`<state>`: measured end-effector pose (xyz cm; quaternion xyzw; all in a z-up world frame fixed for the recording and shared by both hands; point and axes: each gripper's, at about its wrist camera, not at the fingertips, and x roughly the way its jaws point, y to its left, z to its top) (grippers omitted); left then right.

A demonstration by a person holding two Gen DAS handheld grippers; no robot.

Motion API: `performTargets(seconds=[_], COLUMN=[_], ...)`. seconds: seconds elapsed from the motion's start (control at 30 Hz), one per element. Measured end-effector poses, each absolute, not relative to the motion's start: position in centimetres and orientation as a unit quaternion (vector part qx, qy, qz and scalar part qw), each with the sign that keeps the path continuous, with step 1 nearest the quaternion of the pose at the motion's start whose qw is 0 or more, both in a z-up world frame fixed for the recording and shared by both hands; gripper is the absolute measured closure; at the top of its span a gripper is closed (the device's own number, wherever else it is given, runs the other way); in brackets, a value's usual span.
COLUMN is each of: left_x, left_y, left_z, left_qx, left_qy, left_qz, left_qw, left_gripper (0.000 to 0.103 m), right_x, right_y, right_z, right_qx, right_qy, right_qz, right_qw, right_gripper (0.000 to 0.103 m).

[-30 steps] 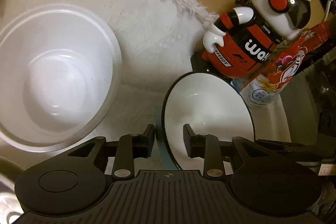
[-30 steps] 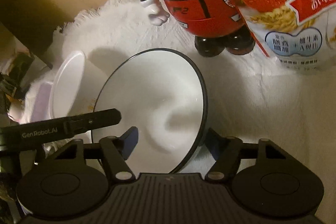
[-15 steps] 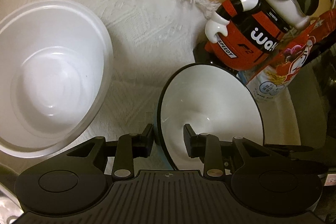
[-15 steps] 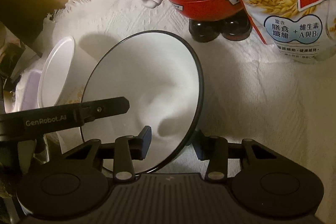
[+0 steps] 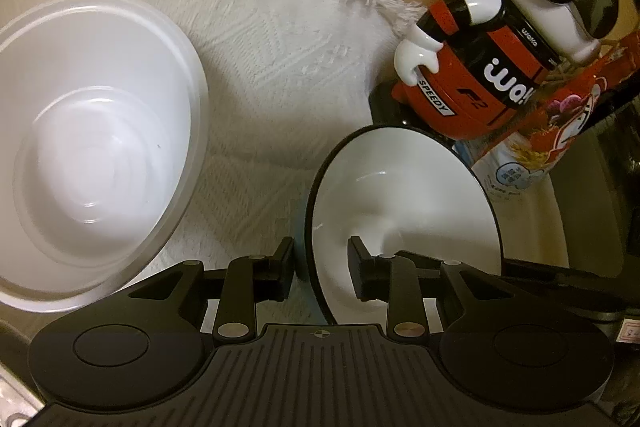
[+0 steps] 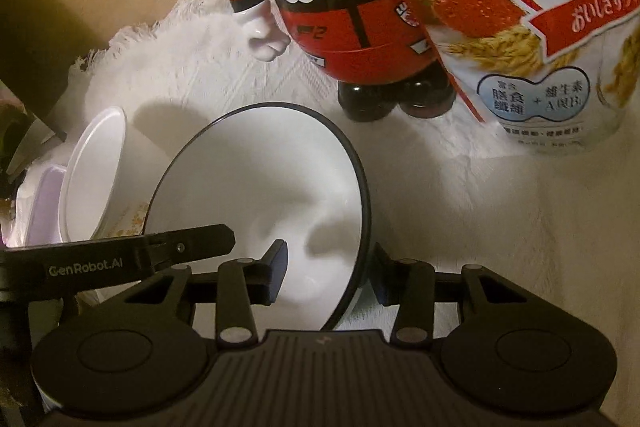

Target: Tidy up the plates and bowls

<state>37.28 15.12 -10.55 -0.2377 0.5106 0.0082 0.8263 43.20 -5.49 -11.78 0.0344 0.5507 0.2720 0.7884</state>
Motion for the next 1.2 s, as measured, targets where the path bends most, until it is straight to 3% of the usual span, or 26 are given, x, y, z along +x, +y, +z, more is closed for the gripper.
performTargets(seconds=[0.2, 0.57, 0.9, 1.2], left_x=[38.0, 38.1, 35.4, 31.3], left_y=[14.5, 14.0, 14.2, 13.2], left_z=[-11.1, -11.1, -6.3, -1.6], left_qx=[-0.219, -0.19, -0.187, -0.151], left_qy=[0.512, 0.514, 0.475, 0.486], left_qz=[-0.002, 0.01, 0.009, 0.003], left_qw=[0.831, 0.837, 0.86, 0.861], left_gripper=[0.068, 0.069, 0.069, 0.068], right_x=[44.1, 43.4, 41.5, 37.3], right_y=[-5.3, -4.4, -4.2, -5.9], right_z=[-12.7, -12.0, -7.9, -3.3], right_qx=[0.057, 0.027, 0.015, 0.046], right_qy=[0.568, 0.562, 0.521, 0.508], right_qz=[0.276, 0.279, 0.295, 0.316], right_qw=[0.773, 0.779, 0.801, 0.8], right_gripper=[0.058, 0.058, 0.058, 0.058])
